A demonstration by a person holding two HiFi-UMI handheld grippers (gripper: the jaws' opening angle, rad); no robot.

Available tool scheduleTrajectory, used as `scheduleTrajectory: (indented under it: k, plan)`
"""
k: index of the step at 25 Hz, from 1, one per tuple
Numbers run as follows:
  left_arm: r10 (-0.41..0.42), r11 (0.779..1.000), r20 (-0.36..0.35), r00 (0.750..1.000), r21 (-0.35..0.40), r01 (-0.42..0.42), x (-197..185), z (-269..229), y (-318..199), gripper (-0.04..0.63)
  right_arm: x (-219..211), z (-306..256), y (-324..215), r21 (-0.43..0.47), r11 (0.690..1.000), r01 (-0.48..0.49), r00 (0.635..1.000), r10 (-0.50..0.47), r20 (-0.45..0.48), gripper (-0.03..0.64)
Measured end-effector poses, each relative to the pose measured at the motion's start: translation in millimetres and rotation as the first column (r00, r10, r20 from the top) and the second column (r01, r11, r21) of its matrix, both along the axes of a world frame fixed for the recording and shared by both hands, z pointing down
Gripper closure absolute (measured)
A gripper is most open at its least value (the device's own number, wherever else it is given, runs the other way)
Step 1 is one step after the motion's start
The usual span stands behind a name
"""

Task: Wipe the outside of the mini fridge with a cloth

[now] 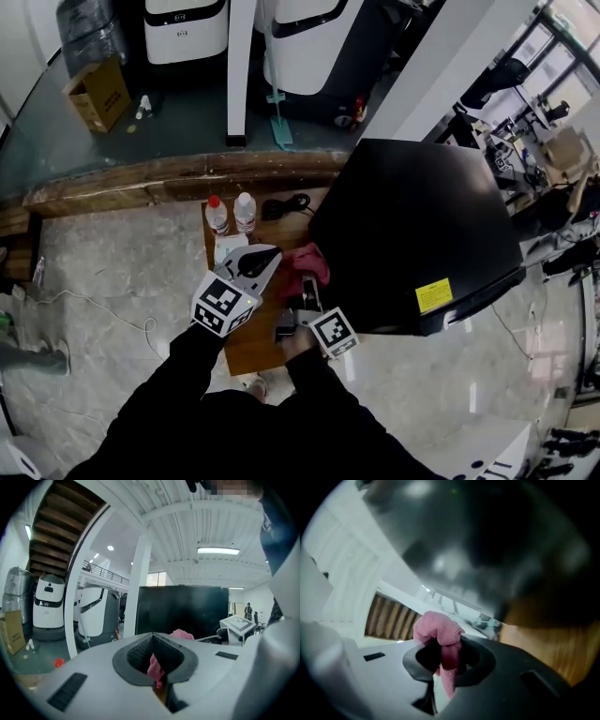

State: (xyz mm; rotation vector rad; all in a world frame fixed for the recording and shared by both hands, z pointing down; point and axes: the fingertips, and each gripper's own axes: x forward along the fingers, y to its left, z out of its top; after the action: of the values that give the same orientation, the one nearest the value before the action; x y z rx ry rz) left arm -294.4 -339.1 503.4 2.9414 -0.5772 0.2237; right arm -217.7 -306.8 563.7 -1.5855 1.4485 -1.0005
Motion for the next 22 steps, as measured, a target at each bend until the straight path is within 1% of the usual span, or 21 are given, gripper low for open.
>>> scheduleTrajectory:
  k: [2, 5, 8, 10, 12, 15, 18, 22]
  plan:
    - [0.012, 0.999, -0.046, 0.999, 0.038, -0.01, -0.6, -37.8, 12.9, 0.591, 1.0, -42.3, 15.7, 0.056, 0.998, -0.002, 1.0, 0.001, 0.007, 0.565]
    - [0.062, 0.995, -0.103, 0.993, 0.083, -0.054, 7.3, -90.1, 35.5, 0.591, 12.8, -89.3, 45.2, 0.09, 0.995, -0.032, 0.999, 0.03, 0.025, 0.566]
    - [0.123, 0.988, -0.149, 0.981, 0.11, -0.107, 20.3, -128.9, 59.0, 0.591, 30.6, -120.5, 72.4, 0.134, 0.988, -0.083, 0.994, 0.072, 0.084, 0.566]
    - [0.149, 0.984, -0.168, 0.974, 0.127, -0.128, 28.8, -146.5, 70.3, 0.59, 45.3, -134.4, 84.6, 0.159, 0.98, -0.118, 0.988, 0.1, 0.12, 0.566]
    - [0.164, 0.98, -0.174, 0.971, 0.142, -0.14, 35.2, -155.0, 78.4, 0.591, 60.0, -140.2, 92.6, 0.169, 0.974, -0.154, 0.98, 0.128, 0.15, 0.566]
    - [0.184, 0.976, -0.172, 0.968, 0.146, -0.16, 43.7, -153.8, 88.2, 0.591, 78.8, -136.1, 101.9, 0.166, 0.965, -0.205, 0.963, 0.168, 0.209, 0.566]
    - [0.201, 0.975, -0.163, 0.966, 0.13, -0.181, 52.5, -144.8, 95.2, 0.591, 84.1, -131.6, 104.2, 0.179, 0.96, -0.215, 0.95, 0.163, 0.265, 0.565]
    - [0.199, 0.976, -0.14, 0.97, 0.121, -0.183, 61.7, -130.1, 97.9, 0.591, 85.6, -121.7, 103.1, 0.178, 0.96, -0.216, 0.943, 0.157, 0.294, 0.565]
